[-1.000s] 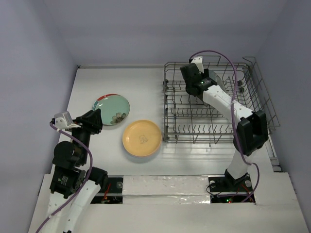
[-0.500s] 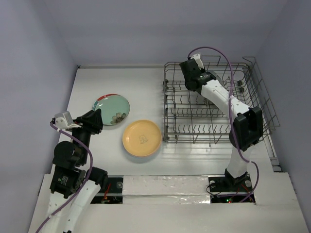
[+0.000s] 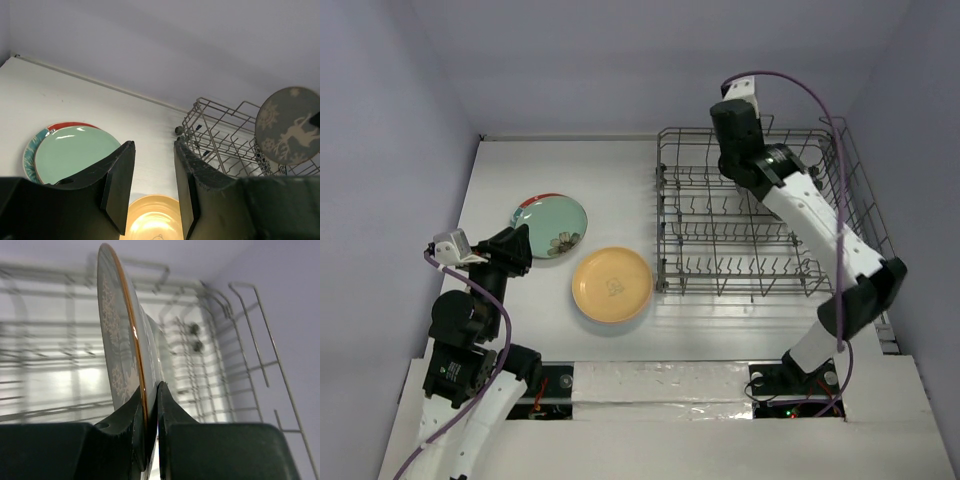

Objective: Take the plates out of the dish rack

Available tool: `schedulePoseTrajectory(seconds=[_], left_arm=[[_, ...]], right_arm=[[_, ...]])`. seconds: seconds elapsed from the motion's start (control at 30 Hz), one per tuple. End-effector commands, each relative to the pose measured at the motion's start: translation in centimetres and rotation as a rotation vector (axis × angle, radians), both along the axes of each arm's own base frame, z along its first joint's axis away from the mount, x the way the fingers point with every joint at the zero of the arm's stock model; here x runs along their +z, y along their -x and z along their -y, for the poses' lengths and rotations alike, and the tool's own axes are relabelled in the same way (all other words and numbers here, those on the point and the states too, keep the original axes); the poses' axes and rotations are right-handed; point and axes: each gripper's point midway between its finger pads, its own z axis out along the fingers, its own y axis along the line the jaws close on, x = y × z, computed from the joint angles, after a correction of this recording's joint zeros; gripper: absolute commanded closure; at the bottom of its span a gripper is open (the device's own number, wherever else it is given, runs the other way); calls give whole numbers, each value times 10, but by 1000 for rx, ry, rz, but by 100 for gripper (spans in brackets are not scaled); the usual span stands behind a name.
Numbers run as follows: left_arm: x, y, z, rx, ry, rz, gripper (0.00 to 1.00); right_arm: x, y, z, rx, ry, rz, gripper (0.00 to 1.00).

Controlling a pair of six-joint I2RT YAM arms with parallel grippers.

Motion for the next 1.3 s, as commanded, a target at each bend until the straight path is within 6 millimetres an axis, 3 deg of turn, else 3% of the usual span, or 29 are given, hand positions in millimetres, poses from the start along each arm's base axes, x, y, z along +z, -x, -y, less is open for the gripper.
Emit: schedulePoseTrajectory(seconds=[0.0,0.1,0.13,0.17,0.23,0.27,0.3,0.37,0.47,0.5,0.53,0.6,0.73,0.87,1.13,1.27], left_arm=[[10,-1,0,0,9,42,66],[11,0,-1,2,9,45,66],[9,-1,-1,5,9,40,66],[10,-1,-1,7,9,41,66],[9,-1,-2,12,11,37,66],[8,-2,-2,12,9,34,66],[8,-2,-2,14,9,34,66],[7,-3,-2,15,9,29,66],[7,-4,-4,27,9,28,65],[7,-3,-5,27,9,29,65],[8,-3,-5,28,8,30,64],[7,-3,-4,24,8,28,63],[8,-3,-3,20,8,32,61],[8,-3,-3,17,9,32,61],[8,-3,-2,14,8,33,60],[9,-2,-2,14,9,36,60]], right_arm=[[122,27,-28,168,-360,377,100],[131,36,-58,329,-560,434,100],[139,39,-84,448,-641,451,100],[129,38,-100,495,-707,433,100],[133,39,-136,646,-831,425,100],[117,36,-159,694,-922,373,100],[127,39,-182,788,-998,392,100],[124,49,-224,934,-1167,322,100],[91,35,-290,1003,-1279,209,100],[92,41,-296,1013,-1301,191,100],[77,28,-312,1013,-1316,157,100],[64,28,-338,1026,-1370,93,100],[15,13,-393,1003,-1401,-31,100],[-31,7,-424,968,-1421,-141,100],[-100,9,-443,859,-1480,-275,100],[-130,13,-448,809,-1478,-329,88]])
